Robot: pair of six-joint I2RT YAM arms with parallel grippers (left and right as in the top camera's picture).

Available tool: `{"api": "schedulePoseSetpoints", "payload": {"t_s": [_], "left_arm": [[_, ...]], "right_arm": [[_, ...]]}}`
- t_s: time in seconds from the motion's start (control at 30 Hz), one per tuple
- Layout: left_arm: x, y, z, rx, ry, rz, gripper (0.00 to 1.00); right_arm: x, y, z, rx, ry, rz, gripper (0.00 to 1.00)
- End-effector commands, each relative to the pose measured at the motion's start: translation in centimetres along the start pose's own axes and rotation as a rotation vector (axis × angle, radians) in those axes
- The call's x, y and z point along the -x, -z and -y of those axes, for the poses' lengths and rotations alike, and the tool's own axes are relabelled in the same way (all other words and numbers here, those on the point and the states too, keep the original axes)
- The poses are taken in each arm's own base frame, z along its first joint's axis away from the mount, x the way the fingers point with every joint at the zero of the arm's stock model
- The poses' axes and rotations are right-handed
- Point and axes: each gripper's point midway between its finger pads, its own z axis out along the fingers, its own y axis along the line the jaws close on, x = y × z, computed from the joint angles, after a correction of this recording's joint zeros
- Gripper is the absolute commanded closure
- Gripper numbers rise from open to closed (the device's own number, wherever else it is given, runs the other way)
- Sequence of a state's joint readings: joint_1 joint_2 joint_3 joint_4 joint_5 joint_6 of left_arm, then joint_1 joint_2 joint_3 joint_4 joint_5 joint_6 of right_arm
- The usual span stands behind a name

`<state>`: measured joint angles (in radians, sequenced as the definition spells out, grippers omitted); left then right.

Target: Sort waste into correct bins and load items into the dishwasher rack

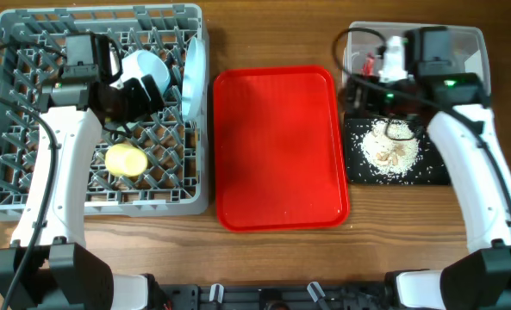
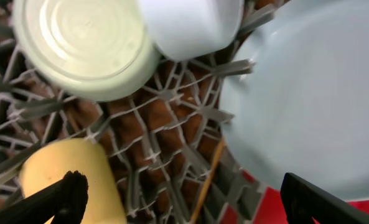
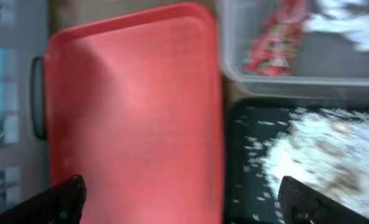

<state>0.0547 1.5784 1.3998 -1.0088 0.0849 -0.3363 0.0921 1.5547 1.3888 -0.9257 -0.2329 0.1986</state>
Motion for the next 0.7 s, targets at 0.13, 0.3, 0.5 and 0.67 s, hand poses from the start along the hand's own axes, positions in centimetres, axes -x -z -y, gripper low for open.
{"api": "schedulePoseSetpoints", "payload": {"t_s": [0.13, 0.3, 0.5, 0.67], "left_arm": [[-4.6, 0.6, -1.0, 0.01, -0.039, -0.183, 0.0], [-6.2, 1.9, -1.1, -0.046, -0.075, -0.106, 0.0], [-8.7, 6.6, 0.0, -0.18, -0.25, 0.207, 0.0], [-10.5, 9.8, -0.1, -0.252, -0.257, 0.357, 0.0]], "right_arm": [[-2.8, 0.4, -0.7, 0.0, -0.007, -0.11, 0.0], [-4.7, 1.7, -0.1, -0.018, -0.016, -0.06, 0.0], [-8.0, 6.5, 1.0, -0.032, 0.028, 0.24, 0.0], [-9.6, 12.6, 1.7, -0.072, 0.044, 0.472, 0.0]]}}
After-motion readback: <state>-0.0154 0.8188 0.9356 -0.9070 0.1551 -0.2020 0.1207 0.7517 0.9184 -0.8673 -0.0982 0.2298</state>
